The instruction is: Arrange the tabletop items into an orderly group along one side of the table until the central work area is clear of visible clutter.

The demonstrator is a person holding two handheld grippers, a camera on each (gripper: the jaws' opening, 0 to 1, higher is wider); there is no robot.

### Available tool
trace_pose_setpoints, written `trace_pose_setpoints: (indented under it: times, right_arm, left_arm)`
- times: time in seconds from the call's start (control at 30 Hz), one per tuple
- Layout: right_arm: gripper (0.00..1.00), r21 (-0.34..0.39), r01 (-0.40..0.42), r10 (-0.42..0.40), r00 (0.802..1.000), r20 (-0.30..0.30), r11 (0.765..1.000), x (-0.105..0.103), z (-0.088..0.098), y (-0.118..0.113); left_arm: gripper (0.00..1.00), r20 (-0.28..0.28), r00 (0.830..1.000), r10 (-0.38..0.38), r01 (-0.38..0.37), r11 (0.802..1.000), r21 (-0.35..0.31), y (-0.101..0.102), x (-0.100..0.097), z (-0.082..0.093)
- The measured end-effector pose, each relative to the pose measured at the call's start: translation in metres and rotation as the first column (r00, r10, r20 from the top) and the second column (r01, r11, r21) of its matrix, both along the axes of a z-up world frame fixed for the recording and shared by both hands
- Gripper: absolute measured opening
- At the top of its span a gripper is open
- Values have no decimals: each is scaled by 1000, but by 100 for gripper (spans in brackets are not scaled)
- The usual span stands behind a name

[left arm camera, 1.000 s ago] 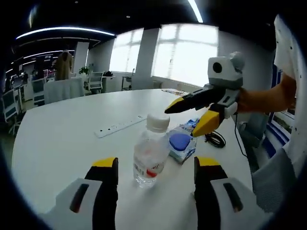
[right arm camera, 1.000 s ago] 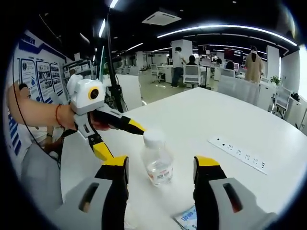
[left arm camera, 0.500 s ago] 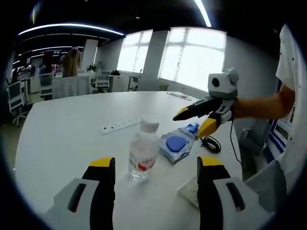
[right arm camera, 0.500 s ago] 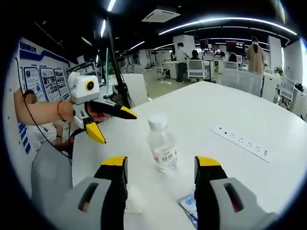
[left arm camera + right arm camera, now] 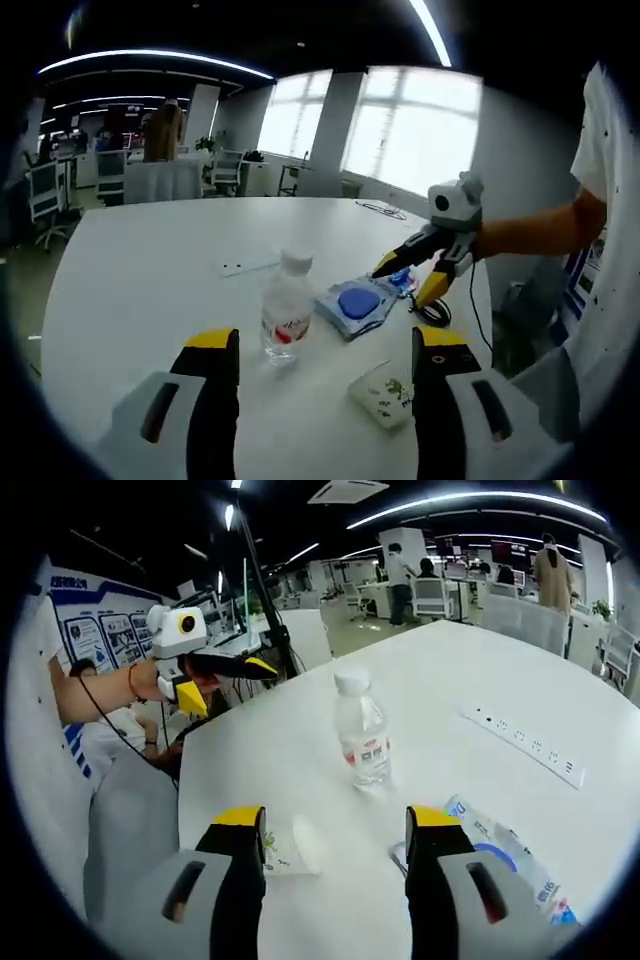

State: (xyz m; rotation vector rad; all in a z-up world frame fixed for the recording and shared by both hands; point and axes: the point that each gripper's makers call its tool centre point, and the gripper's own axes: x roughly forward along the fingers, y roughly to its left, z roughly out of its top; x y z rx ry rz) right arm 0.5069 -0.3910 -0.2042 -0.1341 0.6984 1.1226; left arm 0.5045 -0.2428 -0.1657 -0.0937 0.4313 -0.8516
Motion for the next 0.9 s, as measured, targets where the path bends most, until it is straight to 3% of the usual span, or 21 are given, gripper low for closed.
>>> trace_pose_setpoints:
  times: [0.23, 0.5, 0.73, 0.9]
  right_arm:
    - [51, -5, -110, 109, 990, -91, 994, -23, -17, 2]
    - [42, 9, -227, 224, 956, -188, 974, -34, -37, 12]
    - [35, 8, -328, 320, 917, -239, 945, -38, -48, 21]
    - [30, 6, -420, 402, 865, -299, 908, -46, -61, 25]
  left_arm:
    - [71, -16, 999, 32, -32, 999, -10, 8, -14, 0]
    - [71, -37, 997, 61, -62, 998, -23, 16, -29, -3]
    - [71, -59, 995, 75, -77, 997, -21, 21, -38, -10]
    - [71, -69, 994, 86, -87, 996, -22, 25, -40, -14]
